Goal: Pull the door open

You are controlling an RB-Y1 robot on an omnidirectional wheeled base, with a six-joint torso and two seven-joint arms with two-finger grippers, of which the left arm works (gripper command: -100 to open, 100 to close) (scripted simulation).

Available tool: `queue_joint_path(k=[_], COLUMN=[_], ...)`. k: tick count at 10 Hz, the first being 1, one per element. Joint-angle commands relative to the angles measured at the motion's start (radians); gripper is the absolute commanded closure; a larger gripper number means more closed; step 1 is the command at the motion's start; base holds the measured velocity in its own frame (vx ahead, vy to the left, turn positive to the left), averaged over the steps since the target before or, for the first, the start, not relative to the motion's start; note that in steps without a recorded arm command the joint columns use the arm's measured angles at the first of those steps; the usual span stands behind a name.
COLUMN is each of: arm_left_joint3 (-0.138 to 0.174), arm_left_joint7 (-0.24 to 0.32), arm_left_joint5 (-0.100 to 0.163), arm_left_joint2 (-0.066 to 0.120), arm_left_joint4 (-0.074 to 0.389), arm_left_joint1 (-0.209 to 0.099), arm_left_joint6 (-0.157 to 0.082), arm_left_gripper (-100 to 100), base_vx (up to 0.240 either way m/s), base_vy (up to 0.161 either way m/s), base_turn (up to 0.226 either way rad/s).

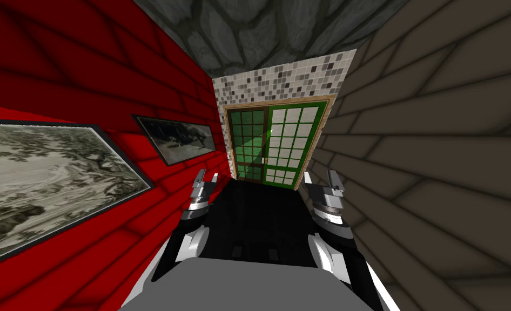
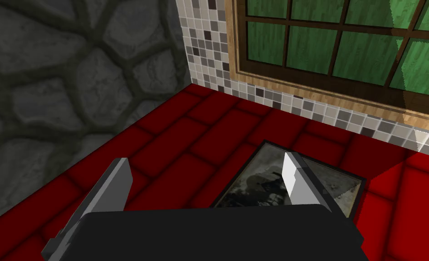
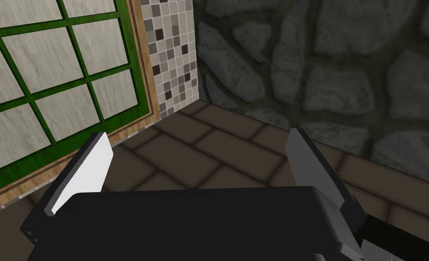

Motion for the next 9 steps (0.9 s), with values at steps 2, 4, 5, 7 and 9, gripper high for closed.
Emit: queue_joint_path(k=[2,4,5,7,9], arm_left_joint3=[0.014,0.025,0.028,0.039,0.052], arm_left_joint7=[-0.049,-0.089,-0.102,-0.141,-0.188], arm_left_joint5=[-0.012,-0.022,-0.025,-0.035,-0.046], arm_left_joint2=[0.01,0.016,0.018,0.024,0.029], arm_left_joint4=[0.044,0.08,0.092,0.127,0.169], arm_left_joint1=[-0.01,-0.019,-0.021,-0.03,-0.039], arm_left_joint6=[-0.01,-0.018,-0.021,-0.029,-0.039], arm_left_gripper=[-100,-100,-100,-100,-100], base_vx=[0.093,0.125,0.107,0.111,0.13], base_vy=[-0.037,-0.034,-0.044,-0.03,-0.045], base_turn=[-0.058,-0.042,-0.043,-0.048,-0.056])
